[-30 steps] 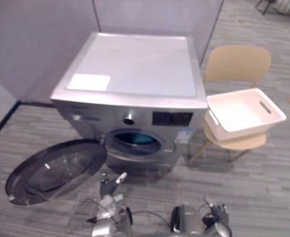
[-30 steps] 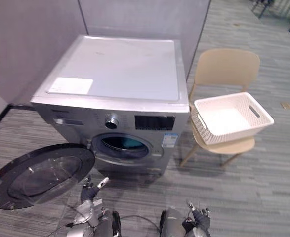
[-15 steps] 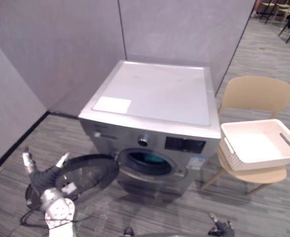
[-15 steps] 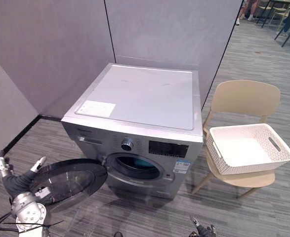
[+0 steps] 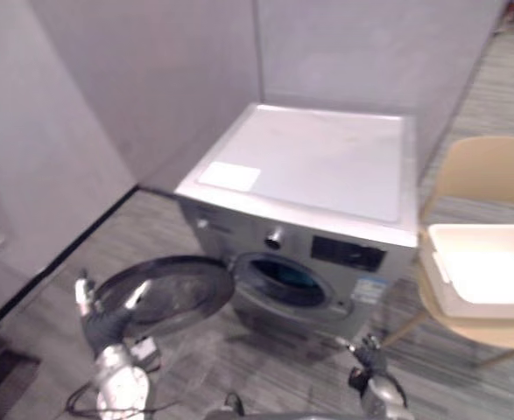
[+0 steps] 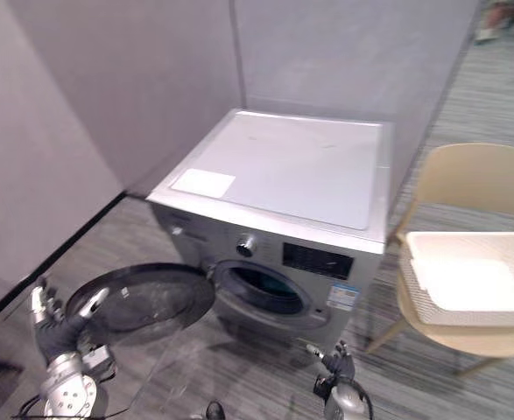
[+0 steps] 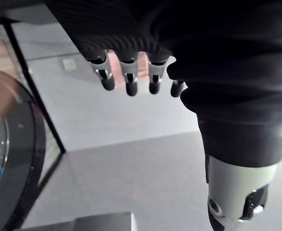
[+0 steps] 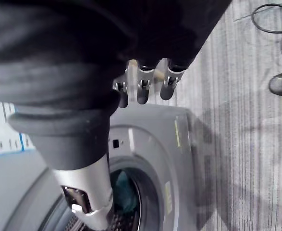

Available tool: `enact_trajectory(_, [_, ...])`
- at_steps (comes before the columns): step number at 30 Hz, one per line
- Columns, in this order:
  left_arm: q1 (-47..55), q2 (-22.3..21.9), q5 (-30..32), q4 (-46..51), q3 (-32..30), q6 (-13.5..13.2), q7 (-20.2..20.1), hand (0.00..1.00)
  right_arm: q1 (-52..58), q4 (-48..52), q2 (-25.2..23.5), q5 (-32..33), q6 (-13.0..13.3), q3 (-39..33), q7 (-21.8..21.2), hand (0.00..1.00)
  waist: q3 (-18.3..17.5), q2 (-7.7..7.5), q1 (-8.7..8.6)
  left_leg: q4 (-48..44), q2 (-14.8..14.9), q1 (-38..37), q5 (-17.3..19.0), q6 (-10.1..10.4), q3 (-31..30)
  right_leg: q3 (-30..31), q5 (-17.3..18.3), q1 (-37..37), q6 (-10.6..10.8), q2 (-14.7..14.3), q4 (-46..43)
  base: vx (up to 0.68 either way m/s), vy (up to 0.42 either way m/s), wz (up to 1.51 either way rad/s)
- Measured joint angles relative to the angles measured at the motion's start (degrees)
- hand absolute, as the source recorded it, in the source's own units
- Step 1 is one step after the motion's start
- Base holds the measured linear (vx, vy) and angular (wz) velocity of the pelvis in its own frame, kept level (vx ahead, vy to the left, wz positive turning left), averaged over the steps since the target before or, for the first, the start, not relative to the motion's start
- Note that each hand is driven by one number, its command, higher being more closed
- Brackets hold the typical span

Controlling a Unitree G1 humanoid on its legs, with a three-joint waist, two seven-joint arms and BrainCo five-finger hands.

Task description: Pick up the laundry basket with both hands and put the clothes into the washing machine.

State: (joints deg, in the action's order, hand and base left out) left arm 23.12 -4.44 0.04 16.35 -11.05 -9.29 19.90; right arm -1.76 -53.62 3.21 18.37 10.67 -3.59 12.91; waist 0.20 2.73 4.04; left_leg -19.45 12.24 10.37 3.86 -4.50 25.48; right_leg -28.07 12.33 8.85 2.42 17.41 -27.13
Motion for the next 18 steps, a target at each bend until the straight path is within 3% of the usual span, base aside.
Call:
enact_trajectory(2, [-0.6,0.2,0.1,0.1,2.4,-0.1,-0.1,0.00,-2.0,-0.9,0.4,0.0,0.2,-0.5,0.7,0.00,-0.2,0.54,-0.53,1.3,-2.1,-0.8,-2.1,0.6,-0.7,-1.5,1.8,-1.5,0.7,1.1,-0.9,-0.01,0.019,0.89])
enact_trajectory(3, [-0.8,0.3,0.1,0.1,3.1,-0.1,-0.2,0.00,-2.9,-2.2,0.4,0.0,0.2,-0.6,0.7,0.00,-0.2,0.05,-0.86,3.5,-3.4,-0.9,-3.1,1.9,-2.4,-1.8,2.0,-1.4,0.7,1.7,-0.1,-0.03,0.006,0.81])
enact_trajectory(4, [-0.7,0.5,0.2,-0.1,4.9,-0.1,-0.7,0.00,-4.3,-5.5,-0.2,-0.1,0.1,-0.6,0.6,0.00,-0.8,-0.60,-1.31,5.1,-4.2,-1.8,-1.7,2.3,-5.6,-4.2,0.7,-2.3,1.6,2.5,2.0,0.03,0.021,0.57])
enact_trajectory(5, [-0.8,0.5,0.4,-0.2,5.1,-0.1,-1.0,0.00,-4.9,-6.4,-0.2,-0.2,0.1,-0.5,0.6,0.00,-0.8,-0.38,-1.48,4.9,-3.5,-2.1,-1.2,3.8,-5.7,-4.9,0.3,-3.0,1.9,2.1,2.4,0.06,0.016,0.53])
enact_trajectory(6, [-1.1,0.4,0.6,-0.4,5.4,0.0,-1.0,0.00,-4.9,-7.2,0.2,-0.4,0.0,-0.5,0.6,0.00,-1.2,0.36,-1.83,8.1,-3.3,-3.0,-1.7,6.9,-7.2,-5.0,0.0,-2.9,2.0,1.2,2.6,0.07,0.048,0.39])
enact_trajectory(7, [-2.9,0.9,0.8,-1.7,6.3,0.0,-1.0,0.00,-5.0,-9.1,0.2,-0.5,-0.1,-0.4,0.6,0.00,-1.7,0.38,-1.86,12.7,-4.4,-4.1,-3.3,8.1,-8.2,-5.1,-0.8,-2.5,2.0,0.9,2.7,0.03,0.068,0.46])
enact_trajectory(11, [-4.1,1.6,2.9,-3.0,7.2,0.2,-1.0,0.00,-5.3,-13.8,0.9,-0.5,-0.6,-0.4,0.7,0.00,-1.6,-0.08,-1.94,14.7,-5.4,-5.0,-4.7,7.9,-9.7,-2.6,-4.0,-3.6,1.5,-0.4,6.2,0.01,0.066,0.15])
enact_trajectory(16, [-4.1,4.4,3.6,-3.0,7.9,0.1,-1.2,0.00,-5.0,-15.3,2.5,-0.2,-0.8,-0.5,0.8,0.00,-2.0,1.40,-2.86,21.0,-6.2,-8.0,-7.9,7.7,-9.5,-0.4,-5.7,-4.6,3.0,-2.5,11.2,-0.05,0.042,-0.08])
enact_trajectory(18, [-4.1,6.5,4.6,-3.8,5.5,0.2,-1.7,0.00,-4.9,-15.3,2.7,-0.2,-1.0,-0.4,0.7,0.00,-2.1,2.03,-3.05,23.0,-5.6,-8.3,-8.6,7.9,-7.7,1.8,-7.1,-3.4,3.4,-4.2,13.3,-0.06,-0.001,-0.40])
